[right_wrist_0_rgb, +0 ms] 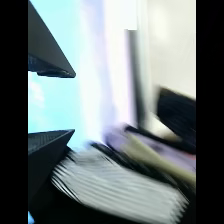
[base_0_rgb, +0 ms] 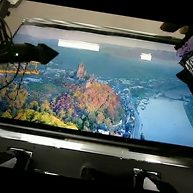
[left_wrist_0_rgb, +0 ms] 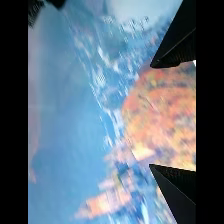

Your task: Fold the clothes and pants, and hang the long-sleeved shirts on hangers.

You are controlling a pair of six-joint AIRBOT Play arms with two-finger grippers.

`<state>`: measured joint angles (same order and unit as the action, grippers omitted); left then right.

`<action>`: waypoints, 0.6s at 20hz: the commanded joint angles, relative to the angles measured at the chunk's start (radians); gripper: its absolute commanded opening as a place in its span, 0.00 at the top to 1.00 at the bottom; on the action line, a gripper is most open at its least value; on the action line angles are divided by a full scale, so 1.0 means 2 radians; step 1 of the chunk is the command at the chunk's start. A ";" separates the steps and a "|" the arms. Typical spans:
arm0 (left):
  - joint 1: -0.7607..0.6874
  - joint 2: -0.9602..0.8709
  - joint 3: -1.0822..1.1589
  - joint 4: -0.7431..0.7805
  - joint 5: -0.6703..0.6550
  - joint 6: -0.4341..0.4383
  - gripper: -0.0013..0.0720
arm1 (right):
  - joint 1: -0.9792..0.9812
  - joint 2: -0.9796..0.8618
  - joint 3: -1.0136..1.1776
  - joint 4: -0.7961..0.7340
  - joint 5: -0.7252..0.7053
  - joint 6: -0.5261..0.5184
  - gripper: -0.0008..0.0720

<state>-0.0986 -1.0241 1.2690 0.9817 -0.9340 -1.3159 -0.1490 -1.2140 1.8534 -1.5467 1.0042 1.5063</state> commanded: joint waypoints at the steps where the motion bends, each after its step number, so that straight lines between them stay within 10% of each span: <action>1: 0.027 0.042 -0.021 0.108 -0.057 -0.012 0.02 | 0.068 0.009 -0.104 0.047 0.112 -0.037 0.49; 4: 0.048 0.071 -0.074 0.112 -0.057 -0.010 0.15 | 0.098 0.046 -0.221 0.057 0.135 -0.036 0.49; 6: 0.054 0.079 -0.103 0.112 -0.057 -0.010 0.56 | 0.113 0.064 -0.289 0.065 0.136 -0.035 0.56; 8: 0.054 0.078 -0.116 0.116 -0.056 -0.009 0.88 | 0.115 0.065 -0.328 0.086 0.146 -0.035 0.92; 12: 0.054 0.079 -0.121 0.142 -0.051 -0.008 0.96 | 0.115 0.065 -0.360 0.091 0.156 -0.035 0.96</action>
<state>0.0048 -0.8726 1.0447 1.2205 -1.0378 -1.3346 0.0731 -1.0912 1.1973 -1.3876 1.2865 1.4372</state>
